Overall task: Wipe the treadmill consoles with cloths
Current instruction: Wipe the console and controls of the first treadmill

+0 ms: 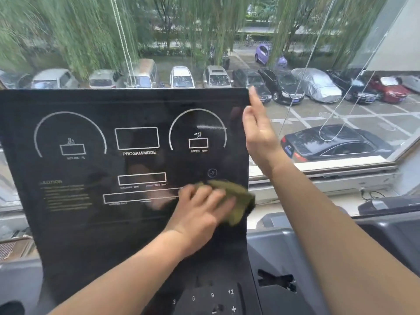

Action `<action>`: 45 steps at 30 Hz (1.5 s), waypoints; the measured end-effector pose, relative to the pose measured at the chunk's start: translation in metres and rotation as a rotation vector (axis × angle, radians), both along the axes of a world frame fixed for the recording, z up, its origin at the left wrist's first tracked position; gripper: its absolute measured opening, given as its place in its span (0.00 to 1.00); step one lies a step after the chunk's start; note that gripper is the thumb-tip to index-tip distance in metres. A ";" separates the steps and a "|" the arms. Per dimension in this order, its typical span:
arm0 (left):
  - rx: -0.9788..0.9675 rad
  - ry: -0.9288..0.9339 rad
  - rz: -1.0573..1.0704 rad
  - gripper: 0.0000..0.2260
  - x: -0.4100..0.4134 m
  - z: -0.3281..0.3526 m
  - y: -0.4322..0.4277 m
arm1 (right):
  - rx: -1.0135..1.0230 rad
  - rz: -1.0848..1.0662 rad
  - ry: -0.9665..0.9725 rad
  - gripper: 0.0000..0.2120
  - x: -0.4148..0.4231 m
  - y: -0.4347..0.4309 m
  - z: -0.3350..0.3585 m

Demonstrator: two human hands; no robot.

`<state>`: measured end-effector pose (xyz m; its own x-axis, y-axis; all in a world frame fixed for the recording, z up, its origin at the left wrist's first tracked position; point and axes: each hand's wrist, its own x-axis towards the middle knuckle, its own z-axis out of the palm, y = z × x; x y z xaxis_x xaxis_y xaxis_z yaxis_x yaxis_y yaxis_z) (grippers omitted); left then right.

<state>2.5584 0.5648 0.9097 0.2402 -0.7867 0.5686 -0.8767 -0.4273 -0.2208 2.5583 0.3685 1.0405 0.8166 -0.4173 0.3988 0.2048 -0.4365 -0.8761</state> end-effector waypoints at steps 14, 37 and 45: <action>-0.119 0.144 0.086 0.17 -0.014 0.011 -0.021 | 0.502 -0.129 0.382 0.14 -0.078 0.023 -0.110; -0.266 0.492 0.615 0.21 -0.015 -0.034 0.195 | 0.478 -0.331 0.426 0.24 -0.096 0.088 -0.146; -0.284 0.613 0.631 0.18 -0.045 -0.034 0.116 | 0.540 -0.247 0.442 0.23 -0.101 0.087 -0.136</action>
<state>2.5130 0.6803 0.8754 0.8995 -0.2586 0.3521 -0.3924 -0.8325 0.3911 2.4574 0.4552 0.9047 0.7101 -0.6547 -0.2591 -0.2658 0.0915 -0.9597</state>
